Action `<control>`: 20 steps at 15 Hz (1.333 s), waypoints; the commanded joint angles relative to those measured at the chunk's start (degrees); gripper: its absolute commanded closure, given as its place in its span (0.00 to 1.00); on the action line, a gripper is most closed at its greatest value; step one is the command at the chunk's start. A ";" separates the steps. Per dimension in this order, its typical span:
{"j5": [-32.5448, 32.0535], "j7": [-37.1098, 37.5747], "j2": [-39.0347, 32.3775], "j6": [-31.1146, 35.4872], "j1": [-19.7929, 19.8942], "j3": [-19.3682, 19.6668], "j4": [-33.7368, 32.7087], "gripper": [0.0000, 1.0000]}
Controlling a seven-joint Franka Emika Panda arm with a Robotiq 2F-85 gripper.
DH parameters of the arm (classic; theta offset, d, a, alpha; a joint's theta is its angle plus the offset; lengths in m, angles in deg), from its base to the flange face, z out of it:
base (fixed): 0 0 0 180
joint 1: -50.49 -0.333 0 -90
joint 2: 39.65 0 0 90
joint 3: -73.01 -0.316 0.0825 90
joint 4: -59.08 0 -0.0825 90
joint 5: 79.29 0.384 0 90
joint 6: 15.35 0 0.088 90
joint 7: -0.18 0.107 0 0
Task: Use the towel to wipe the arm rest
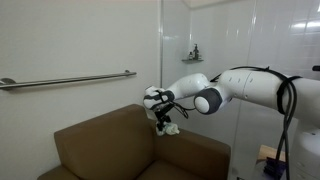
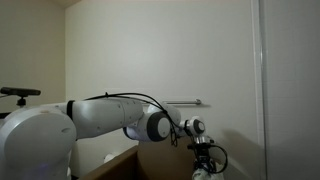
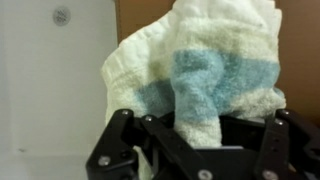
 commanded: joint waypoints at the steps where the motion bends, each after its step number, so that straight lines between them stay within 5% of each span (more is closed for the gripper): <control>1: -1.97 2.43 0.01 8.39 -1.37 0.78 0.55 0.96; 10: -6.65 11.48 0.09 25.24 -3.83 6.58 -0.62 0.95; 20: -1.32 -0.15 -0.24 23.13 1.86 -2.70 5.54 0.95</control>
